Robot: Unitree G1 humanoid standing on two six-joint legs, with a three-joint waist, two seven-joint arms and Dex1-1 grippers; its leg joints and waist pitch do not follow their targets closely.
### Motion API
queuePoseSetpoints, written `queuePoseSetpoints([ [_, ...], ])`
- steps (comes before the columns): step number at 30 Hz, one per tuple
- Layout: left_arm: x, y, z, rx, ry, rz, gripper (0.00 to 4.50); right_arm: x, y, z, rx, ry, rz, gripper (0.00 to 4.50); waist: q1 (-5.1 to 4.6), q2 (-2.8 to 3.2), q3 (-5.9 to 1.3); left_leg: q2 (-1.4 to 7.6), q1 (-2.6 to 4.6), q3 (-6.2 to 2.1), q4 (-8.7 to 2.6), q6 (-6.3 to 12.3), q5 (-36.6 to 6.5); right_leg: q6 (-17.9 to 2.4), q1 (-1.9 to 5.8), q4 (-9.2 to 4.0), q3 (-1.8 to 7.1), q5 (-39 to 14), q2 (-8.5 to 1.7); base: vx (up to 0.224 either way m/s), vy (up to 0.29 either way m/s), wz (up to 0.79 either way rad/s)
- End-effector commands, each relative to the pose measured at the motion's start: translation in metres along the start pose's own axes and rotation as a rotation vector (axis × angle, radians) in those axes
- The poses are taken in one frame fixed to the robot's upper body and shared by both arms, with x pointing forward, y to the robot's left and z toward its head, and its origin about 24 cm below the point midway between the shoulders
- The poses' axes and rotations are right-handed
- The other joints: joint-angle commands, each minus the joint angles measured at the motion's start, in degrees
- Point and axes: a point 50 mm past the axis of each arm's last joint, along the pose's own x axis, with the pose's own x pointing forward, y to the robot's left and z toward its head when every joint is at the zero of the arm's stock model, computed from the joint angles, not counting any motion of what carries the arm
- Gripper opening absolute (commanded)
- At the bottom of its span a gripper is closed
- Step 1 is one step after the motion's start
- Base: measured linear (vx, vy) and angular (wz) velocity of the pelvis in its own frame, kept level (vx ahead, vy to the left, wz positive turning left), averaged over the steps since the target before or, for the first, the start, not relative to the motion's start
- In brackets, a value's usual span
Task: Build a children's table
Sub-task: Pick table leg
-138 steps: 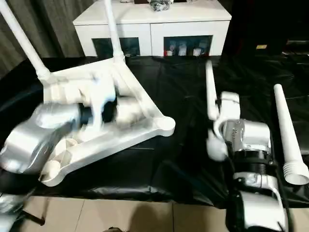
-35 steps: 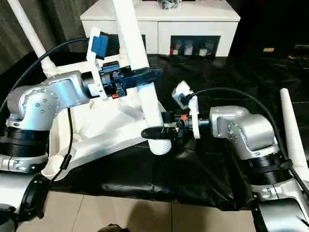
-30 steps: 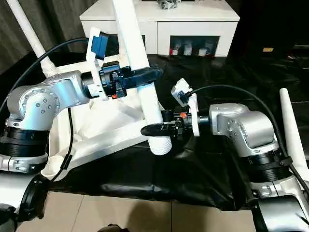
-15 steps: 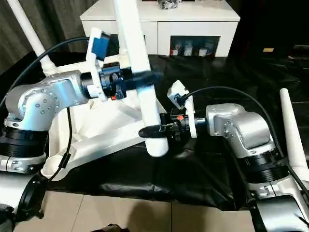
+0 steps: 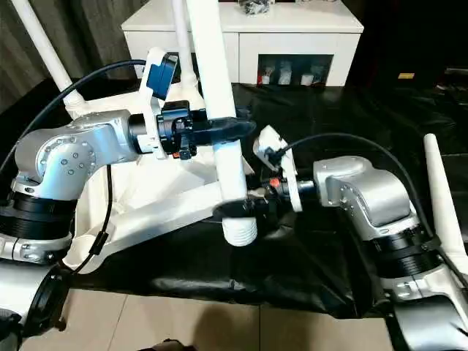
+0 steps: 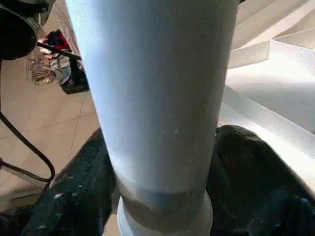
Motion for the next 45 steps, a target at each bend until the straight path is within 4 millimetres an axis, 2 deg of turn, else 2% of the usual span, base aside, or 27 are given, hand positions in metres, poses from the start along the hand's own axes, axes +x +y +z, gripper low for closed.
queuePoseSetpoints([
  [1,0.003,-0.003,0.010,0.046,0.002,-0.016,1.78,0.001,0.004,0.002,-0.003,0.004,0.029,2.78,0.20,-1.63,-4.70,2.92,2.11,-1.11,-3.02,4.03,-3.7,-16.7,2.15,-3.47,1.96,2.2,-4.35,0.000,0.000,0.00],
  [4,0.003,-0.003,0.010,0.048,0.003,-0.019,1.78,0.002,0.005,0.001,0.004,0.009,0.037,2.60,0.24,-1.54,-4.71,2.98,2.18,-1.13,-3.04,3.93,-4.0,-16.8,2.07,-3.53,1.95,1.6,-4.36,0.000,0.000,0.00],
  [7,0.003,-0.003,0.010,0.047,0.002,-0.026,1.78,0.002,0.004,0.001,0.009,0.001,0.034,2.19,0.25,-1.39,-4.71,3.02,2.20,-1.19,-3.06,3.65,-4.2,-16.7,2.06,-3.48,1.95,1.4,-4.36,0.000,0.000,0.00],
  [13,0.006,-0.001,0.009,0.061,0.003,0.011,1.78,0.004,0.003,0.003,0.003,-0.027,0.028,1.95,0.21,-1.48,-4.76,2.95,2.12,-1.18,-3.07,3.46,-4.2,-16.8,2.15,-3.45,1.93,1.9,-4.38,0.000,0.000,0.00],
  [14,0.006,0.000,0.009,0.045,-0.003,0.016,2.13,0.004,0.003,0.003,0.002,-0.034,0.023,1.95,0.20,-1.46,-4.77,2.98,2.15,-1.19,-3.06,3.49,-4.1,-16.8,2.11,-3.47,1.95,2.2,-4.36,0.000,0.000,0.00],
  [16,0.005,0.000,0.010,0.003,-0.016,0.008,2.48,0.003,0.002,0.004,0.004,-0.052,0.008,1.93,0.24,-1.53,-4.78,2.91,2.15,-1.10,-2.99,3.58,-4.0,-17.0,2.10,-3.41,1.95,2.5,-4.37,0.000,0.000,0.00],
  [19,0.004,0.000,0.010,-0.027,-0.024,-0.011,2.58,0.003,0.001,0.004,0.008,-0.072,-0.010,1.91,0.34,-1.48,-4.81,2.90,2.20,-1.17,-2.97,3.59,-4.0,-17.1,2.08,-3.41,1.93,2.2,-4.40,0.000,0.000,0.00],
  [21,0.003,0.000,0.008,-0.037,-0.022,-0.013,2.86,0.001,0.001,0.004,0.012,-0.089,-0.021,1.90,0.32,-1.46,-4.79,2.91,2.14,-1.17,-2.98,3.72,-3.8,-17.0,2.08,-3.45,1.94,2.4,-4.39,0.000,0.000,0.00],
  [23,-0.001,0.001,0.004,-0.069,-0.029,-0.018,2.91,-0.004,0.002,0.003,0.013,-0.124,-0.054,1.90,0.47,-1.43,-4.79,2.92,2.17,-1.16,-2.97,3.65,-3.9,-16.9,2.06,-3.41,1.94,2.5,-4.41,0.000,0.000,0.00],
  [24,-0.002,0.001,0.004,-0.076,-0.032,-0.018,2.97,-0.005,0.003,0.003,0.012,-0.129,-0.060,1.90,0.51,-1.23,-4.80,2.94,2.21,-1.19,-3.03,3.47,-4.2,-16.9,2.03,-3.47,1.91,2.2,-4.39,0.000,0.000,0.00],
  [25,-0.002,0.001,0.004,-0.076,-0.032,-0.018,3.21,-0.005,0.003,0.003,0.012,-0.129,-0.060,1.89,0.49,-1.34,-4.83,2.93,2.22,-1.22,-3.05,3.30,-4.2,-16.8,2.06,-3.42,1.88,2.2,-4.32,0.000,0.000,0.00],
  [26,-0.002,0.001,0.004,-0.076,-0.032,-0.018,3.21,-0.005,0.003,0.003,0.012,-0.129,-0.060,1.89,0.48,-1.32,-4.83,2.93,2.25,-1.21,-3.07,3.23,-4.4,-16.9,2.04,-3.44,1.86,2.0,-4.32,0.000,0.000,0.00],
  [30,-0.008,0.001,0.004,-0.049,-0.066,0.023,3.51,-0.022,0.008,0.006,0.018,-0.212,-0.118,1.89,0.76,-1.17,-4.77,3.00,2.26,-1.26,-3.16,2.82,-4.9,-16.3,2.09,-3.60,1.97,1.1,-4.47,0.000,0.000,0.00],
  [32,-0.009,0.004,0.004,-0.036,-0.076,0.055,3.67,-0.023,0.008,0.007,0.017,-0.227,-0.126,1.89,0.84,-1.15,-4.81,2.99,2.27,-1.22,-3.18,2.62,-5.0,-15.9,2.05,-3.68,1.97,1.1,-4.42,0.000,0.000,0.00],
  [34,-0.016,0.012,0.005,-0.001,-0.135,0.149,3.70,-0.026,0.008,0.009,0.003,-0.251,-0.169,1.89,0.89,-0.47,-4.84,2.96,2.28,-1.36,-3.14,2.29,-5.5,-15.8,2.08,-3.74,1.93,1.3,-4.42,0.000,0.000,0.00],
  [35,-0.018,0.013,0.006,0.002,-0.148,0.164,3.70,-0.026,0.008,0.009,-0.001,-0.254,-0.178,1.89,0.89,-0.47,-4.84,2.96,2.28,-1.36,-3.14,2.29,-5.5,-15.8,2.08,-3.74,1.93,1.3,-4.42,0.000,0.000,0.00],
  [36,-0.026,0.016,0.007,0.020,-0.191,0.226,3.70,-0.028,0.007,0.009,-0.012,-0.267,-0.224,1.89,0.82,-0.62,-4.85,3.03,2.23,-1.45,-3.23,1.95,-5.8,-15.6,2.17,-3.84,1.92,1.9,-4.48,0.000,0.000,0.00],
  [37,-0.036,0.021,0.008,0.034,-0.243,0.316,3.70,-0.030,0.005,0.009,-0.020,-0.281,-0.280,1.89,0.71,-0.49,-4.83,3.01,2.16,-1.45,-3.22,1.78,-6.0,-15.6,2.16,-3.77,1.93,2.1,-4.45,0.000,0.000,0.00],
  [38,-0.043,0.024,0.008,0.043,-0.275,0.375,3.70,-0.032,0.003,0.009,-0.023,-0.290,-0.316,1.89,0.43,-0.71,-4.84,2.88,2.04,-1.47,-3.33,1.55,-6.2,-15.3,2.31,-3.80,1.83,2.0,-4.40,0.000,0.000,0.00],
  [39,-0.055,0.030,0.004,0.054,-0.307,0.507,3.70,-0.033,0.000,0.006,-0.054,-0.281,-0.395,1.89,0.35,-0.94,-4.91,2.91,2.15,-1.43,-3.35,1.50,-6.3,-15.1,2.29,-3.87,1.85,1.8,-4.40,0.000,0.000,0.00],
  [40,-0.080,0.040,-0.011,0.121,-0.287,0.783,3.70,-0.032,-0.007,-0.001,-0.130,-0.233,-0.587,1.89,0.07,-0.93,-4.77,3.37,2.00,-1.73,-3.61,0.39,-6.6,-13.5,2.19,-4.07,1.84,0.8,-4.54,0.000,0.000,0.00],
  [42,-0.099,0.041,-0.026,0.199,-0.273,0.974,3.70,-0.029,-0.011,-0.005,-0.222,-0.227,-0.730,1.89,-0.58,-1.52,-4.75,2.98,2.11,-1.46,-3.70,-0.39,-7.0,-11.6,2.13,-4.43,1.84,-1.2,-4.33,0.000,0.000,0.00],
  [43,-0.107,0.039,-0.035,0.214,-0.257,1.039,3.70,-0.025,-0.011,-0.007,-0.240,-0.246,-0.763,1.89,-0.68,-1.52,-4.75,3.12,2.04,-1.52,-3.81,-0.48,-7.3,-11.2,2.08,-4.39,1.89,-2.0,-4.53,0.000,0.000,0.00],
  [44,-0.117,0.035,-0.047,0.248,-0.209,1.132,3.70,-0.020,-0.013,-0.013,-0.209,-0.262,-0.811,1.89,-1.02,-1.19,-4.66,2.88,2.09,-1.43,-3.92,-0.56,-8.2,-10.5,1.97,-4.56,1.87,-3.8,-4.35,0.000,0.000,0.00],
  [45,-0.121,0.032,-0.053,0.271,-0.182,1.176,3.70,-0.018,-0.014,-0.017,-0.180,-0.269,-0.834,1.89,-1.01,-1.43,-4.77,3.10,2.25,-1.53,-4.03,-0.42,-8.3,-10.4,1.87,-4.60,1.88,-3.8,-4.36,0.000,0.000,0.00],
])
